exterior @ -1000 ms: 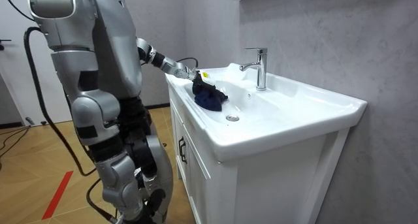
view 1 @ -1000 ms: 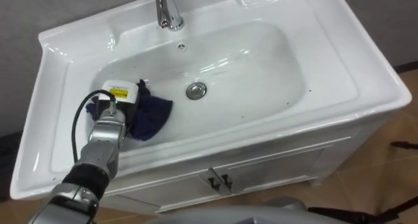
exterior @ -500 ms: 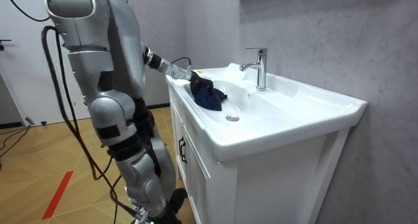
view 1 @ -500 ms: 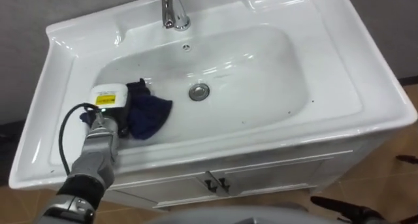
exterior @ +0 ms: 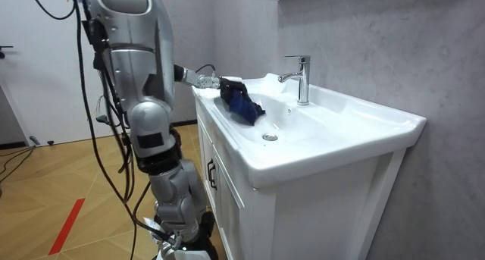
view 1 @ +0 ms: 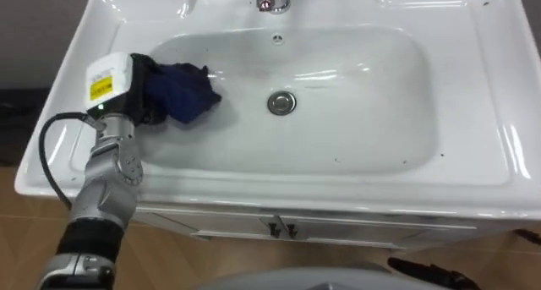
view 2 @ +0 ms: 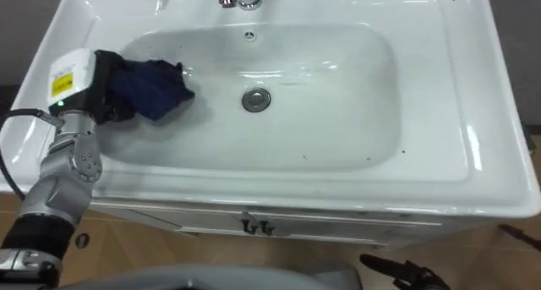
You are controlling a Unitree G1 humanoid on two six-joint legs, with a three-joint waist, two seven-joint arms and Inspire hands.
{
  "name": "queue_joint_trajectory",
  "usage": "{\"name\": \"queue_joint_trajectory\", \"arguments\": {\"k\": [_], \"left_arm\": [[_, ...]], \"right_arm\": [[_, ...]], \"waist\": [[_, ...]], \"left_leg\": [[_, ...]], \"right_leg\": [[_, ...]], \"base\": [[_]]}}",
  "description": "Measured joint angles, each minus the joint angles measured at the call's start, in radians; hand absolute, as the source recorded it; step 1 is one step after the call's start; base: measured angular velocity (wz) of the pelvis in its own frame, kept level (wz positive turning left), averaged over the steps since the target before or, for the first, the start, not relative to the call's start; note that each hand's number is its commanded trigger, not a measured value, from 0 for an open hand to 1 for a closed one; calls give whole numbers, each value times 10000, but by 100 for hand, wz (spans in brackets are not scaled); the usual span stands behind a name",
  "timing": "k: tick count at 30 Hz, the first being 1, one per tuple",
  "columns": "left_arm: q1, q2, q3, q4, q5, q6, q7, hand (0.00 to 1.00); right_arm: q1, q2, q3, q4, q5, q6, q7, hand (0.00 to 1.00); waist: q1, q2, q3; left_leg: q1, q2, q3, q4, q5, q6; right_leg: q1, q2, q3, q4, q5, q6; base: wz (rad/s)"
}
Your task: Wipe basin
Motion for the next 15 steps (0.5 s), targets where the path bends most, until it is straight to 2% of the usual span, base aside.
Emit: {"name": "queue_joint_trajectory", "arguments": {"k": [5, 10, 12, 15], "left_arm": [[0, 111, 155, -726, -797, -257, 763, 100], [26, 110, 161, -1518, -1142, -386, 1130, 100], [165, 110, 253, -1871, -1142, -667, 1383, 100], [469, 109, 516, -2228, -1128, -815, 1624, 100]], "right_arm": [[155, -2, 213, -62, 10, -18, 142, 0], [280, 2, 221, -61, 9, -19, 237, 0], [371, -1, 305, -65, -20, -23, 314, 0], [398, -1, 415, -38, 0, -74, 336, 0]], "waist": [[48, 11, -10], [355, 20, -16], [542, 39, -60], [549, 53, -84]], "left_leg": [[122, -1, -172, -27, -2, -2], [177, -22, -269, -17, -16, -24], [199, -33, -268, 8, -15, -24], [259, -50, -291, 4, -15, -23]], "right_leg": [[217, -9, -245, 31, 1, 0], [300, -8, -261, -122, 0, 1], [319, -8, -230, -140, -5, 10], [355, -18, -224, -143, -19, 37]], "base": [[9], [1], [0], [0]]}}
